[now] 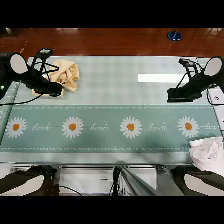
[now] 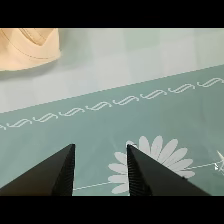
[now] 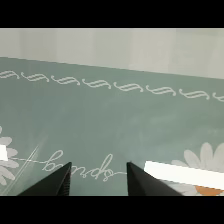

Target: Fold the shirts.

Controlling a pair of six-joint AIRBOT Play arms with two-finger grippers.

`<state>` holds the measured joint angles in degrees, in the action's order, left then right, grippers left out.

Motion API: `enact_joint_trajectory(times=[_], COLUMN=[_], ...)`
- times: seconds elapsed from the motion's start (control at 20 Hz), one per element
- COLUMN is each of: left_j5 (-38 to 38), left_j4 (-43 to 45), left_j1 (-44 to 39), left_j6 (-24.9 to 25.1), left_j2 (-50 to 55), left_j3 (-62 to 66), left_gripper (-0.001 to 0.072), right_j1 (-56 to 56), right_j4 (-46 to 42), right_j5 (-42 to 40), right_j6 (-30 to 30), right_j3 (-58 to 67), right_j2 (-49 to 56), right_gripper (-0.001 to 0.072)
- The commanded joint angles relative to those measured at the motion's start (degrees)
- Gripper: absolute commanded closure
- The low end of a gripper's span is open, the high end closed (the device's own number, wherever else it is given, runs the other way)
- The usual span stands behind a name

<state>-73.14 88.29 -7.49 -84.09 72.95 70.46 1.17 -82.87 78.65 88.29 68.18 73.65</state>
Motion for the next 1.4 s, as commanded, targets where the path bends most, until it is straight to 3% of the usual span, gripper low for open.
enact_joint_trajectory(times=[0.0,0.6,1.15,1.2,1.25,1.35], left_j5=[0.02,0.02,11.06,13.73,16.92,27.15], left_j4=[0.00,0.00,0.87,3.78,7.45,10.47], left_j1=[-0.02,-0.02,-0.02,0.00,0.15,1.79], left_j6=[0.00,0.00,0.02,0.02,-0.11,-1.99], left_j2=[0.04,0.04,1.11,1.09,1.11,1.11], left_j3=[0.07,0.07,0.11,0.48,1.01,1.36], left_gripper=[0.0304,0.0304,0.0302,0.0241,0.0061,0.0028], right_j1=[0.02,0.02,0.02,0.02,0.00,0.02], right_j4=[0.00,0.04,-0.02,-0.02,-0.04,-0.11], right_j5=[0.17,1.03,0.98,0.81,0.66,0.37], right_j6=[0.02,0.00,0.00,0.00,0.00,0.00], right_j3=[0.07,0.07,0.07,0.07,0.07,0.07], right_j2=[0.04,0.04,0.04,0.04,0.04,0.04], right_gripper=[0.0287,0.0287,0.0287,0.0287,0.0287,0.0287])
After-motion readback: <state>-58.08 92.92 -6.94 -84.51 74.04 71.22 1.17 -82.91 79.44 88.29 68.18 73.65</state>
